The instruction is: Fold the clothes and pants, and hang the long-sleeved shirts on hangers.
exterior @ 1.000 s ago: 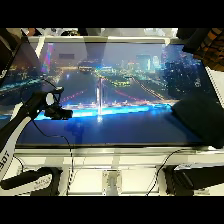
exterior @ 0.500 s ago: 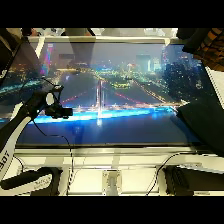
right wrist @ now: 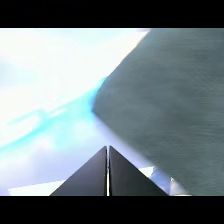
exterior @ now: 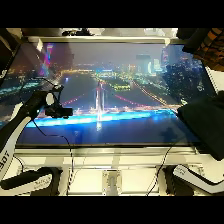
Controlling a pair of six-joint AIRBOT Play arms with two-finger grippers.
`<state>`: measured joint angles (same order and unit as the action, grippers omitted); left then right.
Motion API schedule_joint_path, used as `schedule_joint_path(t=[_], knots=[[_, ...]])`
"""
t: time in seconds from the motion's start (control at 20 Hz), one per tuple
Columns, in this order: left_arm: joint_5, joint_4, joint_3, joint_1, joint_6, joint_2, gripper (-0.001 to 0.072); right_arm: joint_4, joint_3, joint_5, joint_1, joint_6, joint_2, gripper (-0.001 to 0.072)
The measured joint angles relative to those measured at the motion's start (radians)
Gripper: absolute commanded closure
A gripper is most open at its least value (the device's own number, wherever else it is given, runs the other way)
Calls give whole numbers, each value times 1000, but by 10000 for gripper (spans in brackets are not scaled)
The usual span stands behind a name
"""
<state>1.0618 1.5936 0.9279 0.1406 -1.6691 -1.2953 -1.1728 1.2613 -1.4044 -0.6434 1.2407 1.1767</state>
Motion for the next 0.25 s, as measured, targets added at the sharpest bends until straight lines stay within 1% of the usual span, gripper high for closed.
schedule_joint_path(t=[0.1,0.25], knots=[[0,0,0,0,0,0,356,-6,-37,4,160,38,-5,670],[0,0,0,0,0,0,356,-13,-104,51,368,87,-7,670]])
